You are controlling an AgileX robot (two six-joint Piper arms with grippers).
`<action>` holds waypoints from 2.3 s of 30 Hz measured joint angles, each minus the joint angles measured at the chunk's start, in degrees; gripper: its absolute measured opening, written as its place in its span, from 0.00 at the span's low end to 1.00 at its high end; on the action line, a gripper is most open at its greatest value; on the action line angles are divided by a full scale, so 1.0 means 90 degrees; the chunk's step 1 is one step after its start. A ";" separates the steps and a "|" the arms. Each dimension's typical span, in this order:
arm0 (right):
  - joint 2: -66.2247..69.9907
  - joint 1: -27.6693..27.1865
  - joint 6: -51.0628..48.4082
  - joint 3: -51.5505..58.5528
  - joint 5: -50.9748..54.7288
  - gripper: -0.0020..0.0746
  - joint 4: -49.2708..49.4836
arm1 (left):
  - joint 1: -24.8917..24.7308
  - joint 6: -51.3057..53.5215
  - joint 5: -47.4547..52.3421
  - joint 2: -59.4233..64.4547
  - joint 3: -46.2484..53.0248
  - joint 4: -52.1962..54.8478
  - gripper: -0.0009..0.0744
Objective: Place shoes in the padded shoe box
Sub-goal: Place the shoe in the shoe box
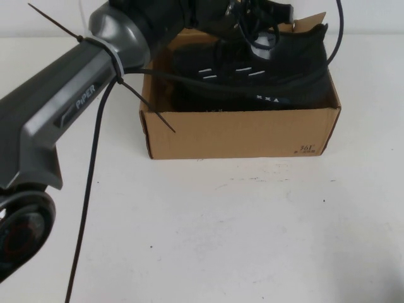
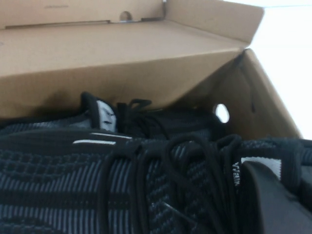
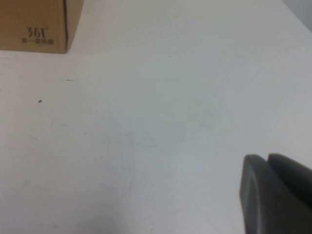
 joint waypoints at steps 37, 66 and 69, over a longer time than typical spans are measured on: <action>0.0000 0.0000 0.0000 0.0000 0.0000 0.02 0.0000 | -0.0274 -0.0409 0.0626 0.0413 -0.0090 -0.0016 0.01; 0.0000 0.0000 0.0000 0.0000 0.0000 0.02 0.0000 | -0.0181 -0.0319 0.0779 0.0848 -0.0128 -0.0214 0.02; 0.0000 0.0000 0.0000 0.0000 0.0000 0.02 0.0000 | -0.0155 0.0209 0.0707 0.0867 -0.0128 -0.0647 0.08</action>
